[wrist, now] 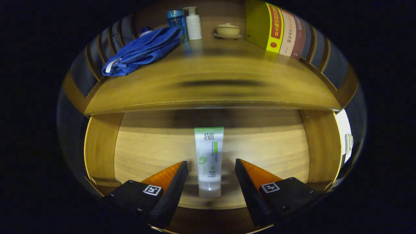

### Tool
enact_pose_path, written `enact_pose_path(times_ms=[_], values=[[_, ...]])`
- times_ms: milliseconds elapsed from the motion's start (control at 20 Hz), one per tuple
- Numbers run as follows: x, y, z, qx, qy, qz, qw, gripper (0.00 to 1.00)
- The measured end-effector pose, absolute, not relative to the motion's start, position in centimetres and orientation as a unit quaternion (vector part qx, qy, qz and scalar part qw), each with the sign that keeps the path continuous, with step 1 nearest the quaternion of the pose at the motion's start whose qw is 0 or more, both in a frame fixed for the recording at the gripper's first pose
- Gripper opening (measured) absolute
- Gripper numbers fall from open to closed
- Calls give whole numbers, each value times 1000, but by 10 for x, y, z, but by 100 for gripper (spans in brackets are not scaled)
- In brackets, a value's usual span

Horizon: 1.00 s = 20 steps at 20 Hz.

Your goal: Pull open the drawer, take out the items inside it, and place them on the countertop above the cabinet.

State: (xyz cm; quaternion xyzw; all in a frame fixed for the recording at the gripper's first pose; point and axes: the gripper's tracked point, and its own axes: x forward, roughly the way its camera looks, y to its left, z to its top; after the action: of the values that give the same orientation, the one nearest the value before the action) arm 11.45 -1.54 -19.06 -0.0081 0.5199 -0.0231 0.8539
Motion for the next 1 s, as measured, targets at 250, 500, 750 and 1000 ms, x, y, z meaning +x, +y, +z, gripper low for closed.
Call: enact_pose_path(times_ms=[250,500,750,1000], values=[[112,-12,-206,-16,540,-27,841,88],[116,-10,-211,-19,546,-29,837,67],[128,7,-179,-17,522,-3,853,54],[117,17,-135,9,485,24,874,53]])
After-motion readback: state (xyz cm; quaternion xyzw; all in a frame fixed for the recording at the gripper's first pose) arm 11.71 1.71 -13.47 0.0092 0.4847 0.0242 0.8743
